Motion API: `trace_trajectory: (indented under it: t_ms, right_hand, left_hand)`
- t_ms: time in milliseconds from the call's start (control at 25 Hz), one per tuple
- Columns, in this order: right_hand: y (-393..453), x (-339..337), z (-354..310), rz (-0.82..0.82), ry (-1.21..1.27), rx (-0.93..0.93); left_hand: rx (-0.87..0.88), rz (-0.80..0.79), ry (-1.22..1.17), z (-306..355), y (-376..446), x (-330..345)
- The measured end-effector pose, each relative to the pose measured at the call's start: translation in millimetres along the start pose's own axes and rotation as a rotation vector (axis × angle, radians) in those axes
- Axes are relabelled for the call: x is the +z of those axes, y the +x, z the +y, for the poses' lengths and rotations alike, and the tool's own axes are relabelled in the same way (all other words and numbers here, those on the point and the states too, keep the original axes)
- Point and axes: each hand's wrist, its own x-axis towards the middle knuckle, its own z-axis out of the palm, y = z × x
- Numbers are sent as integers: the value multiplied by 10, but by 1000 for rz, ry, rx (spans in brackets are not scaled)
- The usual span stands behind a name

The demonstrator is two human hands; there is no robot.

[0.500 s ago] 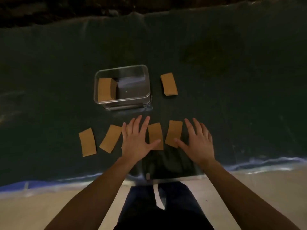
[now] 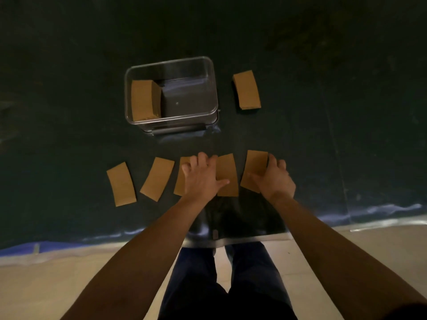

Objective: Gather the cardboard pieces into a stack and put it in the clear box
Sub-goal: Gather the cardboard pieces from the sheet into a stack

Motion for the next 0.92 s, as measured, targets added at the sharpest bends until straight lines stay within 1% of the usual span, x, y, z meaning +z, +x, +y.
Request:
trace_trajectory:
  t_ms: [120, 280, 360, 520, 560, 600, 680, 720, 760, 800, 880, 920]
  right_hand:
    - [-22, 116, -56, 27, 33, 57]
    - [-4, 196, -119, 45, 142, 68]
    - [40, 196, -159, 48, 208, 110]
    - [136, 165, -206, 67, 321, 226]
    - [137, 152, -213, 58, 347, 229]
    - [138, 145, -210, 50, 381, 225]
    - [116, 127, -220, 42, 486, 213]
    - [103, 113, -220, 42, 576, 221]
    - [101, 93, -235, 24, 699, 238]
    - [92, 72, -262, -28, 833, 251]
    - [57, 56, -325, -194, 1045, 216]
    - [33, 68, -359, -272, 1098, 184]
  left_hand:
    - [-3, 5, -27, 26, 2, 21]
    - [-13, -49, -93, 36, 57, 12]
    - [-19, -60, -119, 30, 91, -4]
    - [2, 21, -189, 43, 105, -12]
    - [19, 39, -255, 32, 91, -15]
    - [20, 16, -368, 8, 74, -37]
    - [-14, -120, -626, -95, 76, -88]
    - [-27, -198, -706, -186, 94, -107]
    - [-40, -262, -738, -301, 117, -143]
    - [-52, -309, -747, -431, 138, -193]
    - [-98, -336, -684, -702, 170, -307]
    - [-120, -331, -609, -820, 185, -344]
